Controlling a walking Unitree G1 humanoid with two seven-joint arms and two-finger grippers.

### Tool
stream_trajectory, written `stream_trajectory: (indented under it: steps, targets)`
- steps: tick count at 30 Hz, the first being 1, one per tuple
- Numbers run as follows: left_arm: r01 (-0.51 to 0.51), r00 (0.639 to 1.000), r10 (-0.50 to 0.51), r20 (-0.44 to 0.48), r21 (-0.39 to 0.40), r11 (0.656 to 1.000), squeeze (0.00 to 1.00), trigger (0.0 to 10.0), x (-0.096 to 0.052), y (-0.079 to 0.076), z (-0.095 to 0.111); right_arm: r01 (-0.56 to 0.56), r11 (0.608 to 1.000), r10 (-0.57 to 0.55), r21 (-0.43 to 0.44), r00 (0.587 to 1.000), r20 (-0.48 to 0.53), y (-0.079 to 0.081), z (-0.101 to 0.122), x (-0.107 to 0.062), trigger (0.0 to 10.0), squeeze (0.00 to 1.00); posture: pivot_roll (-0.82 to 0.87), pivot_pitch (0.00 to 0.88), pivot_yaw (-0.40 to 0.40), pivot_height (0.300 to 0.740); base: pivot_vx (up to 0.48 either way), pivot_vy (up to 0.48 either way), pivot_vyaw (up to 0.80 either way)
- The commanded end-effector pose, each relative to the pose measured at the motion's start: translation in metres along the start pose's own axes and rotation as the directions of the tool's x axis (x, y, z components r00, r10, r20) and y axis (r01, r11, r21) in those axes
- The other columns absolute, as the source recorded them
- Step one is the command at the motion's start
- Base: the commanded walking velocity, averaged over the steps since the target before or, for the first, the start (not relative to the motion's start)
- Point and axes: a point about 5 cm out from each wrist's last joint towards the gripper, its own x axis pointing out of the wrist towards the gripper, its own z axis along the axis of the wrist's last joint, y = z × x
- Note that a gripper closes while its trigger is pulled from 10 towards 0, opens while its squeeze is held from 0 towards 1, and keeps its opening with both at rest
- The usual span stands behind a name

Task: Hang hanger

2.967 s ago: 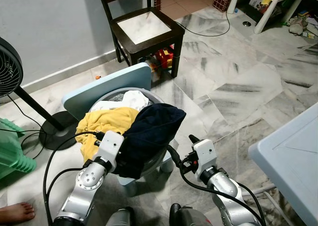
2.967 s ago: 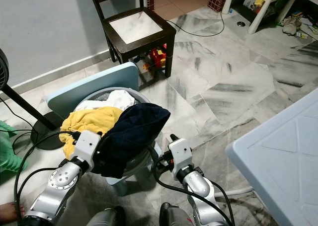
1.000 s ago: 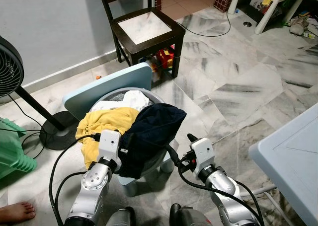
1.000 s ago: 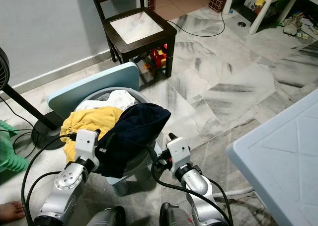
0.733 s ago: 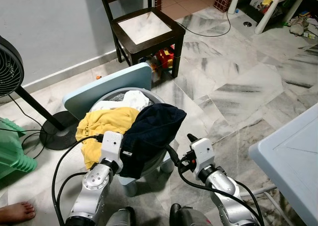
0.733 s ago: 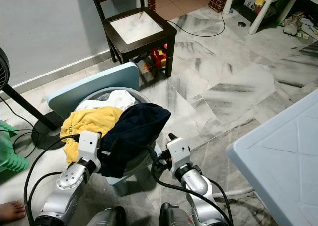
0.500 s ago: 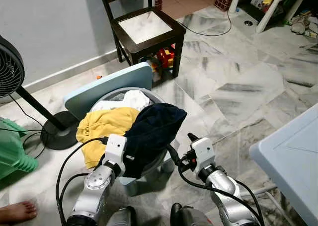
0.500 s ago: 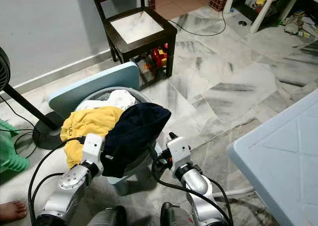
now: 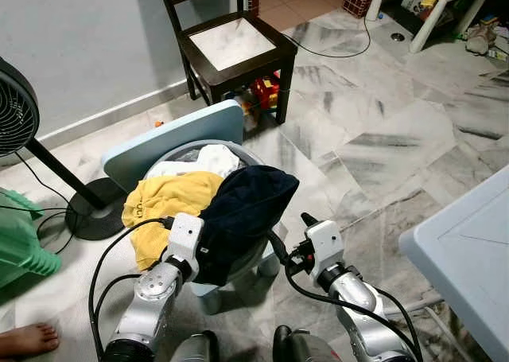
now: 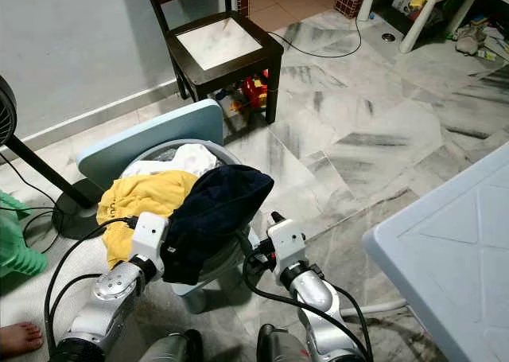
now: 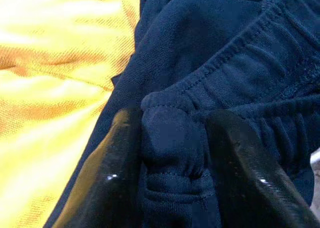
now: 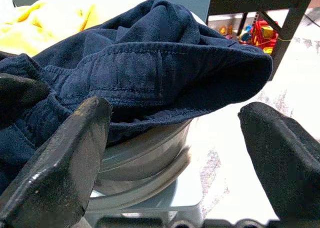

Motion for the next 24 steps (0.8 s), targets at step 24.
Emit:
stream_trajectory:
  steps: [24]
  targets:
    - [0.16, 0.983, -0.182, -0.006, 0.503, 0.85, 0.0, 0.0, -0.006, -0.017, -0.008, 0.008, 1.0, -0.008, 0.01, 1.0, -0.008, 0.002, -0.004, -0.001, 10.0, 0.0, 0.08, 0.237, 0.017, 0.74, 0.0, 0.0, 0.0]
